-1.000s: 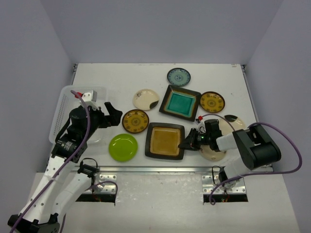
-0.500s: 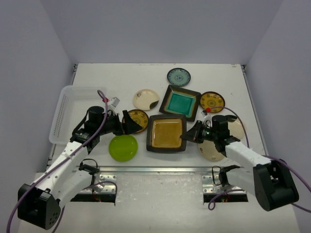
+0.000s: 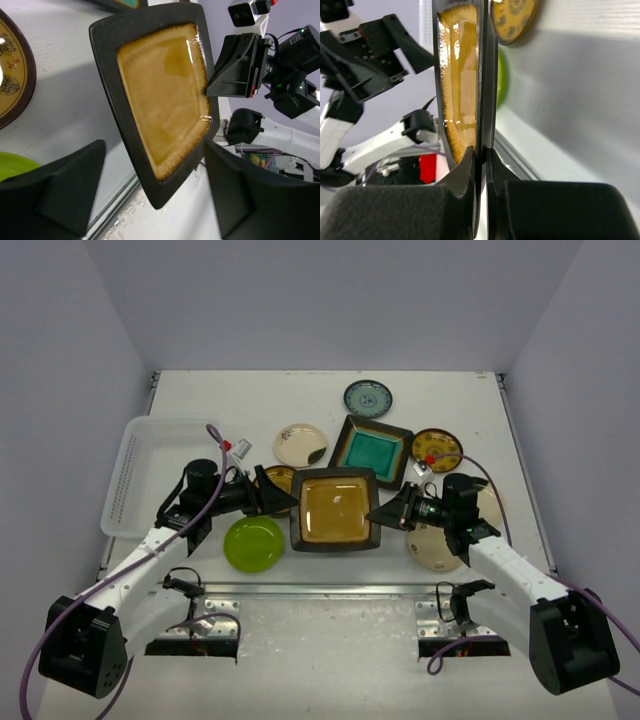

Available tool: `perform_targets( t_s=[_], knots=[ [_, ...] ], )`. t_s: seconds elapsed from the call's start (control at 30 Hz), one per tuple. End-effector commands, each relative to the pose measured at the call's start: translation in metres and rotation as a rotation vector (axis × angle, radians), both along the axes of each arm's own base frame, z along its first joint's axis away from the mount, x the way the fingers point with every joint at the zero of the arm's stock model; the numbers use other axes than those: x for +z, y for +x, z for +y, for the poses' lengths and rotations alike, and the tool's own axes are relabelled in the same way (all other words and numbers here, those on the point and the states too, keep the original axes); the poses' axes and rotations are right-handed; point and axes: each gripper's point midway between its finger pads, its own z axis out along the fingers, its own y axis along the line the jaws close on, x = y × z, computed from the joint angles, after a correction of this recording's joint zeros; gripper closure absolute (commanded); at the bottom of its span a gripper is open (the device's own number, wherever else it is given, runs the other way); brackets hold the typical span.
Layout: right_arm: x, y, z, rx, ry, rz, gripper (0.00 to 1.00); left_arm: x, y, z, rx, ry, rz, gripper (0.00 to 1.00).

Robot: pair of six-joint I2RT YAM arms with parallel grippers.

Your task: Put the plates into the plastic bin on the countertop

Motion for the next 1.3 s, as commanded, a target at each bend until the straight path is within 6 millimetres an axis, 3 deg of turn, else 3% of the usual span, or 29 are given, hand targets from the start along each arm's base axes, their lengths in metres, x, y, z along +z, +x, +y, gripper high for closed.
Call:
perform_targets(
  t_s=[0.0,0.13,0.3,0.43,0.5,0.67,0.7,0.73,0.77,0.83,0.9,0.97,1.03,1.1,1.27],
  knots=[
    [0.08,0.0,0.014,0.121,0.17,-0.231,1.0,0.02,0.01,-0.008,-0.022,-0.046,-0.078,0.31],
    [0.088,-0.001,0.015,0.139,0.19,-0.244,1.0,0.017,0.011,-0.01,-0.036,-0.052,-0.06,0.29],
    [0.088,0.001,0.016,0.144,0.195,-0.237,1.0,0.033,0.011,-0.015,-0.055,-0.095,-0.094,0.65],
    [0.095,0.004,0.018,0.145,0.222,-0.256,1.0,0.046,0.007,-0.026,-0.094,-0.122,-0.121,0.77],
    [0.097,0.006,0.019,0.144,0.229,-0.258,1.0,0.046,0.007,-0.029,-0.102,-0.124,-0.12,0.98],
    [0.1,0.009,0.021,0.143,0.232,-0.268,1.0,0.047,0.015,-0.028,-0.049,-0.109,-0.125,1.0],
    [0.1,0.01,0.021,0.144,0.23,-0.273,0.97,0.051,0.019,-0.026,-0.025,-0.103,-0.136,1.0],
    [0.098,0.011,0.021,0.143,0.223,-0.276,0.85,0.056,0.024,-0.023,0.012,-0.092,-0.149,1.0],
    [0.095,0.012,0.02,0.138,0.214,-0.278,0.69,0.062,0.029,-0.018,0.055,-0.074,-0.158,1.0],
    [0.088,0.016,0.018,0.126,0.201,-0.262,0.23,0.073,0.04,-0.005,0.159,-0.045,-0.172,1.0],
    [0.08,0.02,0.014,0.109,0.187,-0.246,0.02,0.089,0.048,0.006,0.236,-0.03,-0.189,1.0],
    [0.07,0.024,0.01,0.077,0.165,-0.221,0.01,0.102,0.055,0.018,0.309,-0.013,-0.186,1.0],
    [0.048,0.034,-0.003,-0.012,0.096,-0.143,0.01,0.134,0.067,0.042,0.429,-0.028,-0.218,1.0],
    [0.047,0.04,-0.009,-0.047,0.051,-0.175,0.01,0.15,0.074,0.062,0.503,-0.046,-0.23,1.0],
    [0.04,0.046,-0.026,-0.131,-0.086,-0.18,0.01,0.165,0.09,0.133,0.782,-0.033,-0.169,1.0]
  ],
)
